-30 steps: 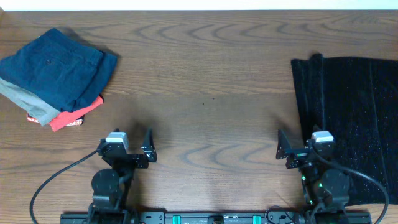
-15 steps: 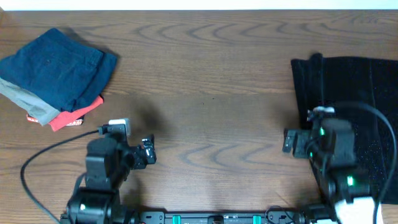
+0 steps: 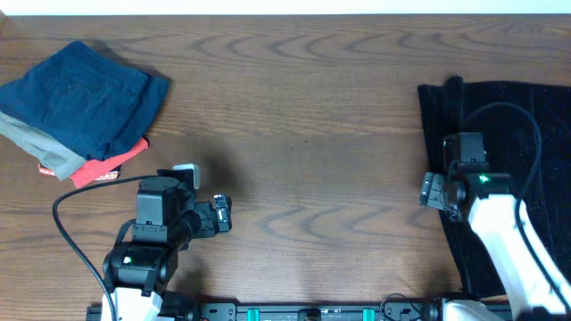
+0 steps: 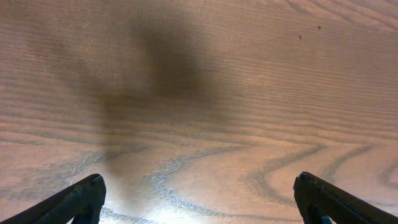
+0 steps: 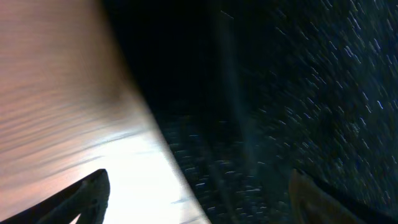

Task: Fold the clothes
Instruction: 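Reach the right gripper to the black skirt's near edge and grasp it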

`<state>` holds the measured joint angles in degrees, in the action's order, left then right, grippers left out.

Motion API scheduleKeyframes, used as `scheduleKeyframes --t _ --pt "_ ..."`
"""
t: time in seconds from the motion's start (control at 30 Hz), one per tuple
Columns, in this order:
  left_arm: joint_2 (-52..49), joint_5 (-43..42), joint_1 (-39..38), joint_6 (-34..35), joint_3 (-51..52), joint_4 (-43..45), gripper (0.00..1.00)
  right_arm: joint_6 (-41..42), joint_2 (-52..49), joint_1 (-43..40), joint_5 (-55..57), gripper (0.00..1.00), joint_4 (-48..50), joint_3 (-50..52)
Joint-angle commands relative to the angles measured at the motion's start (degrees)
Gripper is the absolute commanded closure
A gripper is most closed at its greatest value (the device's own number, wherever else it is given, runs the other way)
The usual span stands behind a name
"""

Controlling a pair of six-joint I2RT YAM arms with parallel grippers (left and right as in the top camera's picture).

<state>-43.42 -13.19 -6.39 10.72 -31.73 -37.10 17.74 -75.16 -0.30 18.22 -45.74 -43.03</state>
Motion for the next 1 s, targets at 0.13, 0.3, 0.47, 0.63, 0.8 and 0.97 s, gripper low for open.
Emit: scheduleKeyframes --t 0.13,0.3,0.47,0.63,0.8,0.97 --pt "-0.3 -0.5 0.2 0.6 -1.2 0.0 0.02 4.1 -9.7 -3.6 4.2 0.17 2.1 0.7" --pt "-0.3 -0.5 0.2 0.6 -1.2 0.1 0.02 4.1 -15.2 -3.5 2.6 0.52 3.1 0.7" --pt "-0.3 -0.5 0.2 0.6 -1.2 0.2 0.02 4.1 -17.8 -3.4 -7.6 0.92 8.6 0.7" --pt "-0.3 -0.5 0.2 0.6 -1.2 3.5 0.02 4.2 -17.6 -3.4 -31.3 0.99 27.4 0.2" --pt "-0.3 -0.5 0.2 0.6 -1.2 9.0 0.02 11.2 -17.6 -3.0 -51.6 0.95 52.3 -0.4" --pt "-0.3 -0.5 0.2 0.6 -1.1 10.2 0.02 10.0 -17.5 -1.2 -54.6 0.50 51.9 -0.8"
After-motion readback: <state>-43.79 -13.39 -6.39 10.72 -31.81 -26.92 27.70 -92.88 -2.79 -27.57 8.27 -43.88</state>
